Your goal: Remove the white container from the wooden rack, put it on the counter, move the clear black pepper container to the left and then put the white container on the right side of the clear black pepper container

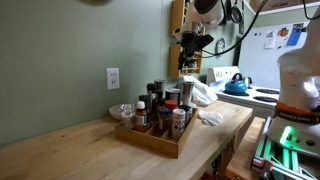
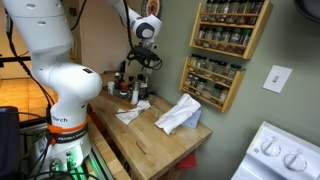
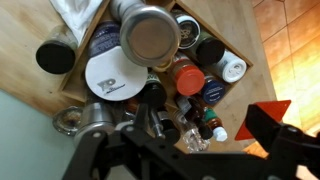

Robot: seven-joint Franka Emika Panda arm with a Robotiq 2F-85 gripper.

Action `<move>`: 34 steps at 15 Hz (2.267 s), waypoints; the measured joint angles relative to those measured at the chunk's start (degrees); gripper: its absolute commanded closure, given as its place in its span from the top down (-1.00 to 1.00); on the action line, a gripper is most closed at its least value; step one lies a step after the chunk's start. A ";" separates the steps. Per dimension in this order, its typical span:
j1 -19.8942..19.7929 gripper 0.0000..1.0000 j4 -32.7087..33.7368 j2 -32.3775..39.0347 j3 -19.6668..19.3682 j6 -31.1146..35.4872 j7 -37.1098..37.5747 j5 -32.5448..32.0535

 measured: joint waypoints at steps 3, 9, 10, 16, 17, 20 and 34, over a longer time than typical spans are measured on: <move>-0.08 1.00 1.17 1.14 0.04 -0.55 -0.37 0.37; -3.40 1.00 1.31 1.33 5.70 -0.86 5.53 0.79; -3.80 1.00 1.44 1.49 7.62 -0.84 8.82 0.79; -4.73 1.00 3.16 3.41 17.76 -0.78 30.98 -5.85; -4.79 1.00 3.30 3.77 19.02 -0.80 33.70 -7.48; -4.79 1.00 3.90 5.28 21.94 -0.86 38.92 -9.91; -4.08 1.00 5.81 9.72 25.25 0.06 39.94 -9.68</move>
